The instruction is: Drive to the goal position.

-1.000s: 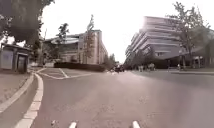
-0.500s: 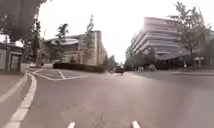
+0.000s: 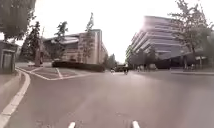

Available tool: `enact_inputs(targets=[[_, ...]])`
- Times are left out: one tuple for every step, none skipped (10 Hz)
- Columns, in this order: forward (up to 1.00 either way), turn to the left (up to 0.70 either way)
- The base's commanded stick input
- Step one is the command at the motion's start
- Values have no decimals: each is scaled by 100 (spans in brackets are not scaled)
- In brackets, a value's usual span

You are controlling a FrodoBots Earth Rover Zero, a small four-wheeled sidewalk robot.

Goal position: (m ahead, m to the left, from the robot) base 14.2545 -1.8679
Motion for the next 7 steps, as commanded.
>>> enact_inputs(targets=[[70, 0], [70, 0], [70, 0], [70, 0], [70, 0], [70, 0], [70, 0]])
